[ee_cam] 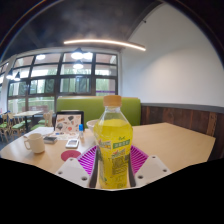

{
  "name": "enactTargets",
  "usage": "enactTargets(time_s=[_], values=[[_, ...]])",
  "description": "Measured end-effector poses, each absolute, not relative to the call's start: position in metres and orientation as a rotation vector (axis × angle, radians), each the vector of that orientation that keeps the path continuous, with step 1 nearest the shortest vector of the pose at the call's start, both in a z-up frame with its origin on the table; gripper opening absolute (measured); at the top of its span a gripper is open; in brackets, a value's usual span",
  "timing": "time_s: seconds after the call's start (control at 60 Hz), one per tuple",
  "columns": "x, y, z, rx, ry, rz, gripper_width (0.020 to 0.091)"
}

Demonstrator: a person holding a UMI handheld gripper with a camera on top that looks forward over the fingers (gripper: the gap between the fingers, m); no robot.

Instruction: Pour water

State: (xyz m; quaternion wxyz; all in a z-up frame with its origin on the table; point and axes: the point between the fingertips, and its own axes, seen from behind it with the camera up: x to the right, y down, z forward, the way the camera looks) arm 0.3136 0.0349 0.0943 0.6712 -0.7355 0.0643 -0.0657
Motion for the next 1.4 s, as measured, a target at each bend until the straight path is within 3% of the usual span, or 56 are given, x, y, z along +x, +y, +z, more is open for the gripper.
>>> enactTargets(time_s=[0.05, 0.083, 0.1, 0.167, 0.283, 0.4, 0.517, 0.617, 0.65, 0.733, 0.75, 0.883, 1.183, 1.3, 1.4], values=[[0.313, 0.039, 0.094, -1.632, 0.126, -0.178, 0.0404], [0.313, 0.040, 0.095, -1.618, 0.117, -0.193, 0.0398], [0.311, 0.040, 0.094, -1.618, 0.114, -0.195, 0.0344], [0.310, 0.040, 0.094, -1.617, 0.122, -0.219, 0.0283], [0.293, 0.047, 0.103, -1.658, 0.032, -0.340, 0.0283], [0.255, 0.063, 0.152, -1.599, -0.161, -0.582, 0.0283], [0.196, 0.091, 0.198, -1.482, -0.562, -0.986, 0.0281], [0.135, 0.127, 0.192, -1.293, -0.949, -1.326, 0.0282], [0.123, 0.127, 0.202, -1.235, -1.102, -1.409, 0.0282], [0.095, 0.161, 0.173, -1.073, -1.360, -1.613, 0.0283], [0.094, 0.147, 0.180, -1.044, -1.423, -1.652, 0.0286], [0.084, 0.154, 0.180, -0.820, -1.645, -1.853, 0.0285], [0.095, 0.171, 0.172, -0.817, -1.668, -1.842, 0.0286], [0.089, 0.162, 0.203, -0.871, -1.431, -1.704, 0.0286], [0.106, 0.155, 0.256, -1.011, -0.995, -1.426, 0.0286]])
